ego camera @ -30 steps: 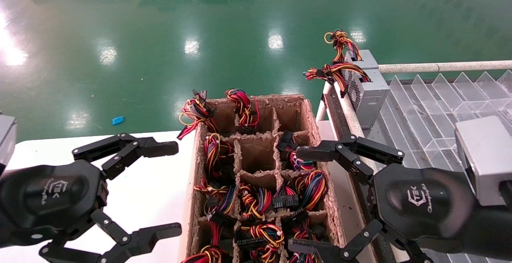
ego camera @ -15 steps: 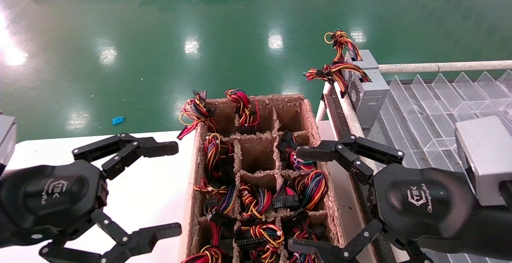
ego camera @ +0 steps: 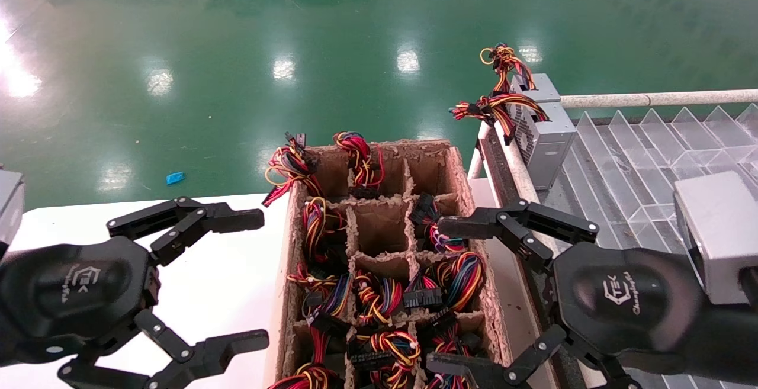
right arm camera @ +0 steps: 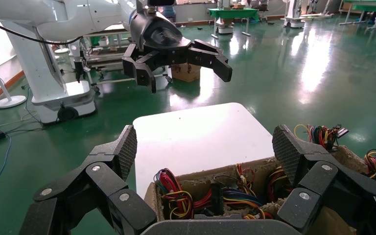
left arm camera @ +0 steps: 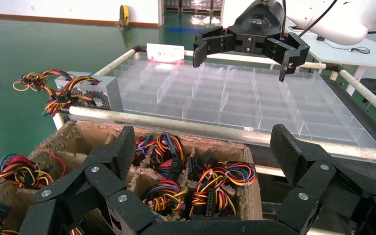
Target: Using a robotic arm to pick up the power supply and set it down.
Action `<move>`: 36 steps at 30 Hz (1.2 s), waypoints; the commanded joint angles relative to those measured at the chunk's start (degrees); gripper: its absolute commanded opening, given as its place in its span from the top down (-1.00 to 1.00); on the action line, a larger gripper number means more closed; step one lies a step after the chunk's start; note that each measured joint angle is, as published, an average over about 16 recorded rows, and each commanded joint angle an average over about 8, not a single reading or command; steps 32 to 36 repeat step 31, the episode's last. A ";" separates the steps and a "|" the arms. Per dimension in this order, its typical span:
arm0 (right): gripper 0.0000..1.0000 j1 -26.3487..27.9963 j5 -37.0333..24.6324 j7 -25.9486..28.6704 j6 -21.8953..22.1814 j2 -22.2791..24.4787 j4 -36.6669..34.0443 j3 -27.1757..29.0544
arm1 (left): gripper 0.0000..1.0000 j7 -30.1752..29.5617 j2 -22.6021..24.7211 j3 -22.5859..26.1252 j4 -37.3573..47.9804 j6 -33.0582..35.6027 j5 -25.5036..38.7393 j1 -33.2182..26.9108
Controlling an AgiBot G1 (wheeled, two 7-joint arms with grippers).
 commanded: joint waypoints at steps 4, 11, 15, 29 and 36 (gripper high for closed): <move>-1.00 0.00 0.00 0.00 0.00 0.00 0.00 0.00 | -1.00 0.00 0.00 0.00 0.00 0.00 0.00 0.00; -1.00 0.00 0.00 0.00 0.00 0.00 0.00 0.00 | -1.00 0.00 0.00 0.00 0.00 0.00 0.00 0.00; -1.00 0.00 0.00 0.00 0.00 0.00 0.00 0.00 | -1.00 0.00 0.00 0.00 0.00 0.00 0.00 0.00; -1.00 0.00 0.00 0.00 0.00 0.00 0.00 0.00 | -1.00 0.00 0.00 0.00 0.00 0.00 0.00 0.00; -1.00 0.00 0.00 0.00 0.00 0.00 0.00 0.00 | -1.00 0.00 0.00 0.00 0.00 0.00 0.00 0.00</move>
